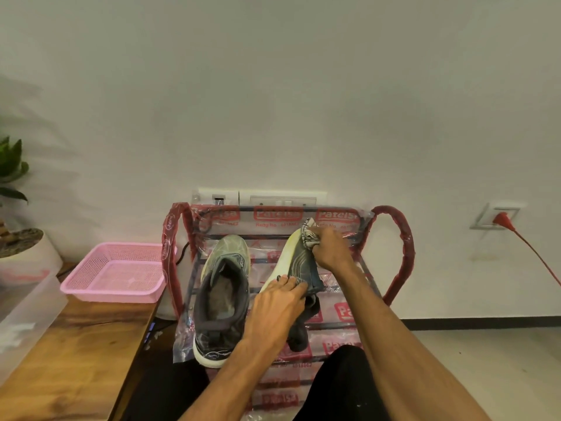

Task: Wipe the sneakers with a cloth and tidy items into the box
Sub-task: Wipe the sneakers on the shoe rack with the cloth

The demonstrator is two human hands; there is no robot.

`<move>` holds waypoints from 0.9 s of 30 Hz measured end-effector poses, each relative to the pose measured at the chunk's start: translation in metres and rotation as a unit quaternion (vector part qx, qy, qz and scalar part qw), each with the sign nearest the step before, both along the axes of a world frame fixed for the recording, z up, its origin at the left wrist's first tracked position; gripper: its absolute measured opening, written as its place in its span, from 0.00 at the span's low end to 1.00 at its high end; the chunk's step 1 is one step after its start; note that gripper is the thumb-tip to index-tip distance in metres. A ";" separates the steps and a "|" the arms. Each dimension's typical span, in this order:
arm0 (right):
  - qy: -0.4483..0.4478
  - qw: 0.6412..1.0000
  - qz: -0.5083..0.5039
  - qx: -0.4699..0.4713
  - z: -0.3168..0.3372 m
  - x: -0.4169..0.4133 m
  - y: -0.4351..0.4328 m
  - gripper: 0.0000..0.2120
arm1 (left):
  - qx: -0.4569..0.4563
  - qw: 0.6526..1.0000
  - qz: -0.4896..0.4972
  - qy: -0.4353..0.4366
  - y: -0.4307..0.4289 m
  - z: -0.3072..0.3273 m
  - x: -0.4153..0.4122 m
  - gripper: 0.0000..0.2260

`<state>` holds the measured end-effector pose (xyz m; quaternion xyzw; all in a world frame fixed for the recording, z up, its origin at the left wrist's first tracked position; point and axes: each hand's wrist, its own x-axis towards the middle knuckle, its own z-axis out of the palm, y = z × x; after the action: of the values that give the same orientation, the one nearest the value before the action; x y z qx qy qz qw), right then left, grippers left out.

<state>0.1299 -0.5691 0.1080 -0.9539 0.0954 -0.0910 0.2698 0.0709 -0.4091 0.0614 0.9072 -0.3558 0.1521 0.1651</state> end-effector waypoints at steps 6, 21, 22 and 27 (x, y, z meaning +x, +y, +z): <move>0.043 0.997 0.055 -0.020 0.006 -0.012 0.005 0.13 | -0.004 0.999 0.033 0.036 0.003 0.015 -0.003 0.15; 0.063 0.998 0.025 0.000 0.003 -0.023 0.007 0.19 | 0.085 0.996 0.018 -0.005 -0.004 0.009 -0.009 0.14; 0.065 0.997 0.036 -0.008 0.003 -0.025 0.008 0.19 | 0.081 0.996 0.024 -0.004 -0.005 0.009 -0.008 0.14; 0.117 0.983 0.124 -0.071 0.007 -0.038 0.001 0.09 | 0.075 0.995 0.059 0.016 -0.006 0.020 -0.014 0.13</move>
<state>0.0923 -0.5680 0.1148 -0.9790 0.0006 0.0493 0.1978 0.0570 -0.4151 0.0817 0.9390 -0.3089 0.1195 0.0929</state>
